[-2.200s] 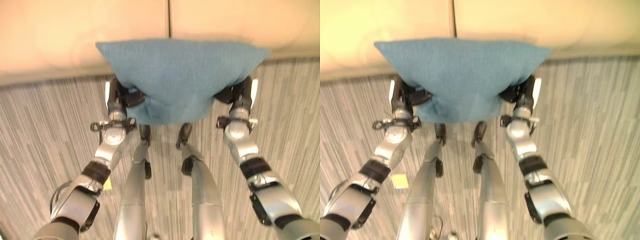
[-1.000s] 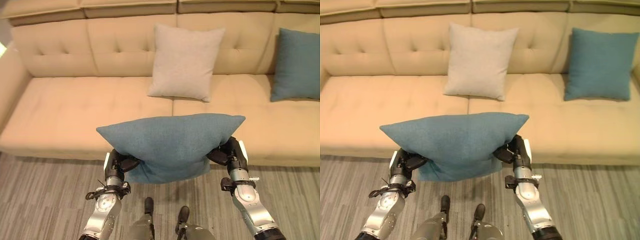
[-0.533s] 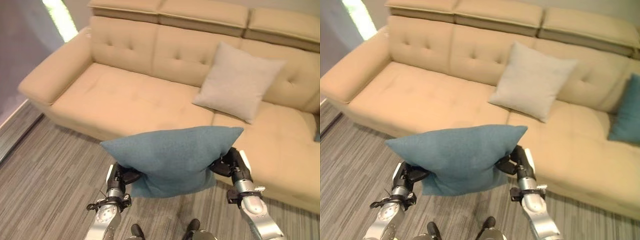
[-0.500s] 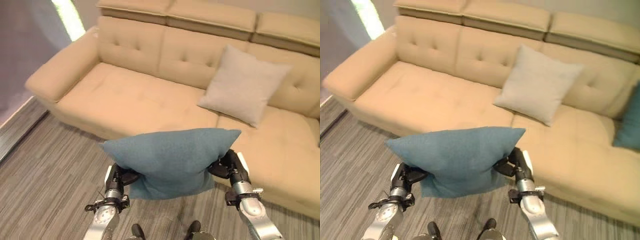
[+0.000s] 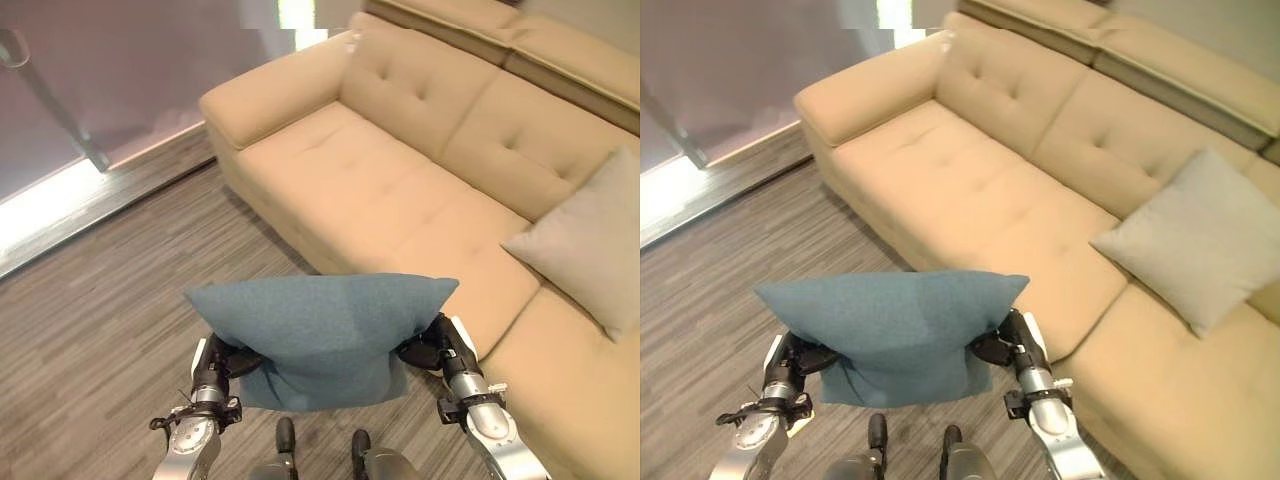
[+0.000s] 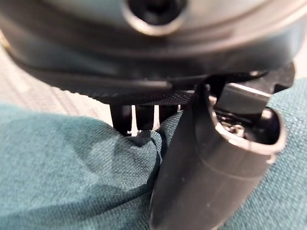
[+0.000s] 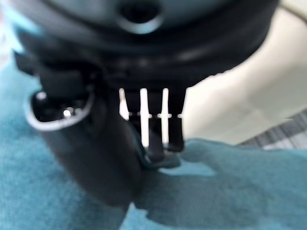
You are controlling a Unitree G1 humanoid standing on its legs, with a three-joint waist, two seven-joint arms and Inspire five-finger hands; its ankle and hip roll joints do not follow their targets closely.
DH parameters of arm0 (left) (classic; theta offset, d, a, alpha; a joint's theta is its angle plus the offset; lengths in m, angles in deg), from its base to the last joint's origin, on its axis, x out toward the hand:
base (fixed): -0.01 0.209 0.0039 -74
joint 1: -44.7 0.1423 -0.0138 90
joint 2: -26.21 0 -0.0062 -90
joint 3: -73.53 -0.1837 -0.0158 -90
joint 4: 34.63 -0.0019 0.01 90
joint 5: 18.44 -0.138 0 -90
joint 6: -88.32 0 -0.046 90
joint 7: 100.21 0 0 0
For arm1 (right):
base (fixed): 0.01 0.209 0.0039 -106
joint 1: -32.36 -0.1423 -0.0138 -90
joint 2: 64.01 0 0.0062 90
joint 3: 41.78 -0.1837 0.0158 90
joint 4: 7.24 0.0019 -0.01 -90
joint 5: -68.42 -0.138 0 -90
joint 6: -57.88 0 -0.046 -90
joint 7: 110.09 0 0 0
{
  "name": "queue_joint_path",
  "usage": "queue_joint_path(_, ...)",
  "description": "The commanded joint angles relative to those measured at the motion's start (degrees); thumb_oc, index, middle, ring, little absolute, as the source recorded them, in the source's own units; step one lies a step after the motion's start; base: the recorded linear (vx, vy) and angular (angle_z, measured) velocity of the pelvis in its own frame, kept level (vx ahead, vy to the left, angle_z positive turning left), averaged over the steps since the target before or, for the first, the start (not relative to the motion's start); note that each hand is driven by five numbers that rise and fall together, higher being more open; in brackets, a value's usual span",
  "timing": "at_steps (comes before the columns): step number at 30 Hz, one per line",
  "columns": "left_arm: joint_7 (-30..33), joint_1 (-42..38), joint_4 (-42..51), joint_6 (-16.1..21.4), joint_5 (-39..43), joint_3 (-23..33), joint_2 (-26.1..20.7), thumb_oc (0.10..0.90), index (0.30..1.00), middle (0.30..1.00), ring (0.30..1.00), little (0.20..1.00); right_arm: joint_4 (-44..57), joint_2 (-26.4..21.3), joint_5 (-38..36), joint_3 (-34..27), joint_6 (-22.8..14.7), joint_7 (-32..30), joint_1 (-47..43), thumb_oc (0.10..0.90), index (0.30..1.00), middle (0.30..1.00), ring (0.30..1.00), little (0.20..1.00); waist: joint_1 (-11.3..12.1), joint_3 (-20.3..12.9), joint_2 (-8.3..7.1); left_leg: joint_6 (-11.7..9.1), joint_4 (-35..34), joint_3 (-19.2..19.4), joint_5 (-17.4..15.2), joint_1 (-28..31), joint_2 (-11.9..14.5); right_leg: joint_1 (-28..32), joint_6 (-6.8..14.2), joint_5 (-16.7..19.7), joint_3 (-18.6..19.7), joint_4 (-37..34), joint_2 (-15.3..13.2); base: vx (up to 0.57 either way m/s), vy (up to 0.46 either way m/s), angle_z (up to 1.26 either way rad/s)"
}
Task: Pick up all the scattered cushions and arrange them neatly on the sofa.
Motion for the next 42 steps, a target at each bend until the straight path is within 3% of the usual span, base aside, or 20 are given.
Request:
queue_joint_path(1,-4.76,-7.75,9.53,6.08,-1.9,-3.09,0.69,0.4,0.3,0.3,0.3,0.3,8.13,2.59,0.6,1.6,-7.87,2.32,-5.65,0.4,0.3,0.3,0.3,0.3,-1.48,-3.04,-2.1,-1.59,4.4,2.22,-9.99,4.14,-3.98,0.39,1.75,8.02,-1.83,-16.84,3.11,0.13,-0.051,0.84)
queue_joint_path(4,-5.09,-7.33,9.49,5.95,-1.63,-3.02,1.07,0.4,0.3,0.3,0.3,0.3,7.85,2.18,0.5,1.09,-7.77,2.59,-4.95,0.4,0.3,0.3,0.3,0.3,-1.76,-3.54,-2.38,-2.45,6.24,1.95,-11.62,4.54,-4.16,2.01,1.11,7.99,-2.92,-16.92,2.43,0.21,-0.092,0.91)
queue_joint_path(6,-5.6,-6.44,9.72,5.87,-1.48,-2.92,1.16,0.4,0.3,0.3,0.3,0.3,7.98,1.75,0.56,0.97,-7.63,2.79,-4.3,0.4,0.3,0.3,0.3,0.3,-2.52,-3.98,-2.51,-3.56,10.54,3.25,-13.72,4.09,-3.45,3.95,0.59,7.57,-4.01,-17.51,1.92,0.26,-0.11,0.43)
queue_joint_path(7,-5.89,-5.52,10.02,5.82,-1.3,-2.74,1.24,0.4,0.3,0.3,0.3,0.3,8.15,1.18,0.77,0.69,-7.62,2.89,-3.92,0.4,0.3,0.3,0.3,0.3,-2.98,-3.91,-2.91,-5.86,18.3,5.15,-13.38,1.73,-2.35,6.27,0.0,7.25,-4.58,-18.56,1.39,0.12,-0.048,0.65)
queue_joint_path(9,-5.89,-5.5,10.05,5.8,-1.3,-2.73,1.23,0.4,0.3,0.3,0.3,0.3,8.15,1.18,0.77,0.7,-7.61,2.89,-3.91,0.4,0.3,0.3,0.3,0.3,-3.06,-3.93,-2.74,-5.92,19.11,5.04,-13.77,1.27,-2.15,6.23,-0.06,7.29,-4.71,-18.6,1.57,0.1,-0.059,0.54)
queue_joint_path(10,-5.92,-5.19,10.57,5.73,-0.88,-2.38,0.95,0.4,0.3,0.3,0.3,0.3,8.65,0.41,0.84,0.28,-7.49,2.64,-3.75,0.4,0.3,0.3,0.3,0.3,-3.17,-3.0,-3.17,-8.51,28.57,7.37,-11.34,-2.8,0.1,7.87,-1.07,6.83,-4.91,-19.15,1.29,0.15,-0.124,0.39)
queue_joint_path(11,-5.99,-4.94,10.32,5.61,-1.09,-2.08,0.77,0.4,0.3,0.3,0.3,0.3,8.43,0.28,0.58,0.14,-7.34,2.56,-3.52,0.4,0.3,0.3,0.3,0.3,-3.38,-2.74,-3.53,-8.39,32.74,10.36,-11.2,-5.27,2.85,8.98,-1.61,6.25,-5.64,-20.11,1.06,0.2,-0.157,0.34)
queue_joint_path(13,-6.64,-4.61,10.35,5.03,-1.03,-1.82,0.38,0.4,0.3,0.3,0.3,0.3,8.02,0.26,0.59,-0.38,-6.9,2.58,-3.0,0.4,0.3,0.3,0.3,0.3,-3.41,-3.15,-4.04,-6.78,30.68,13.23,-12.69,-7.59,5.98,10.48,-1.45,5.51,-6.13,-21.29,0.64,0.16,-0.075,0.33)
queue_joint_path(15,-6.64,-4.15,10.61,4.63,-1.3,-1.62,0.01,0.4,0.3,0.3,0.3,0.3,8.1,0.41,0.56,-0.74,-6.73,2.42,-2.71,0.4,0.3,0.3,0.3,0.3,-2.98,-3.17,-3.95,-6.14,28.31,13.46,-13.22,-8.1,6.61,11.72,-1.14,5.26,-5.9,-22.05,0.88,0.19,0.007,0.16)
queue_joint_path(16,-6.59,-3.6,10.94,4.35,-1.77,-1.35,-0.28,0.4,0.3,0.3,0.3,0.3,8.2,0.63,0.5,-0.97,-6.64,2.26,-2.41,0.4,0.3,0.3,0.3,0.3,-2.67,-3.41,-3.81,-5.83,24.59,12.94,-11.53,-8.53,6.4,12.59,-0.86,5.17,-5.4,-22.92,1.32,0.28,0.042,0.17)
queue_joint_path(18,-6.25,-3.06,11.78,4.24,-1.85,-0.43,-0.48,0.4,0.3,0.3,0.3,0.3,7.94,1.36,0.35,-0.58,-6.7,2.03,-2.49,0.4,0.3,0.3,0.3,0.3,-0.84,-3.4,-3.33,-6.88,12.77,9.27,-3.65,-11.84,4.68,14.74,-0.38,4.3,-3.1,-24.64,3.27,0.37,0.091,0.02)
queue_joint_path(21,-6.73,-2.7,11.88,4.48,-1.78,-0.41,-0.38,0.4,0.3,0.3,0.3,0.3,7.86,1.5,0.63,-0.46,-6.87,2.28,-2.57,0.4,0.3,0.3,0.3,0.3,-0.28,-3.94,-3.02,-7.06,7.91,8.11,-1.74,-11.43,4.4,15.56,-0.32,3.64,-2.01,-24.77,4.44,0.27,0.08,-0.2)
queue_joint_path(26,-7.2,-2.38,12.4,4.17,-2.75,-0.79,-2.07,0.4,0.3,0.3,0.3,0.3,7.78,2.96,1.1,1.36,-7.13,3.15,-3.25,0.4,0.3,0.3,0.3,0.3,0.77,-5.07,-4.27,-4.46,7.7,9.68,-3.9,-5.76,3.01,15.95,1.43,1.42,0.27,-16.93,2.76,0.31,0.153,-0.54)
queue_joint_path(29,-7.12,-2.77,12.41,4.22,-2.53,-0.83,-2.52,0.4,0.3,0.3,0.3,0.3,7.91,3.22,1.31,1.81,-7.04,3.54,-4.19,0.4,0.3,0.3,0.3,0.3,0.77,-4.76,-4.33,-3.13,7.69,10.5,-5.19,-4.36,2.69,12.32,3.21,4.15,0.79,-8.78,1.59,0.16,0.138,-0.33)
queue_joint_path(30,-6.52,-3.38,12.33,4.39,-2.44,-0.82,-3.25,0.4,0.3,0.3,0.3,0.3,8.23,3.29,1.38,2.56,-6.94,3.97,-5.71,0.4,0.3,0.3,0.3,0.3,-0.19,-3.71,-3.96,-1.72,7.33,11.47,-6.28,-2.47,2.79,8.13,5.06,8.14,1.39,-0.49,0.73,0.09,0.102,-0.18)
queue_joint_path(34,-6.14,-3.29,11.91,4.7,-2.48,-0.39,-3.44,0.4,0.3,0.3,0.3,0.3,8.66,4.02,1.32,2.81,-7.09,4.31,-5.59,0.4,0.3,0.3,0.3,0.3,-0.7,-3.51,-2.77,-1.11,5.49,13.63,-7.48,0.35,3.26,3.08,5.59,9.64,-0.61,3.98,-0.34,0.18,0.143,-0.41)
queue_joint_path(37,-6.53,-2.82,11.75,4.87,-1.93,-0.16,-2.96,0.4,0.3,0.3,0.3,0.3,8.77,4.14,0.67,3.08,-6.95,4.98,-5.78,0.4,0.3,0.3,0.3,0.3,-2.25,-3.46,-2.41,-1.39,4.16,14.3,-9.64,4.01,2.35,0.07,3.94,7.29,-2.61,-3.73,0.57,0.28,0.057,-0.38)
queue_joint_path(39,-6.47,-2.88,11.28,4.78,-1.85,0.64,-2.6,0.4,0.3,0.3,0.3,0.3,8.45,4.34,-0.58,3.12,-6.93,5.32,-6.46,0.4,0.3,0.3,0.3,0.3,-2.87,-3.64,-3.2,-2.23,3.47,14.46,-13.24,8.23,0.84,-2.51,4.58,9.39,-7.4,-17.62,-0.02,0.46,-0.026,-0.38)
queue_joint_path(40,-6.47,-2.96,11.2,4.83,-1.86,0.66,-2.55,0.4,0.3,0.3,0.3,0.3,8.43,4.3,-0.61,3.14,-6.94,5.33,-6.53,0.4,0.3,0.3,0.3,0.3,-3.04,-3.43,-3.36,-2.17,3.56,14.94,-12.52,7.91,0.82,-2.29,4.18,10.6,-8.01,-18.58,-0.08,0.41,-0.053,-0.42)
queue_joint_path(42,-7.31,-3.35,10.84,5.44,-2.0,0.53,-1.94,0.4,0.3,0.3,0.3,0.3,8.29,4.35,-1.22,2.81,-7.16,5.76,-5.99,0.4,0.3,0.3,0.3,0.3,-3.39,-3.66,-3.61,-2.63,3.93,15.01,-15.08,11.26,-0.14,-0.84,4.76,12.4,-8.91,-24.38,0.04,0.4,-0.053,-0.36)
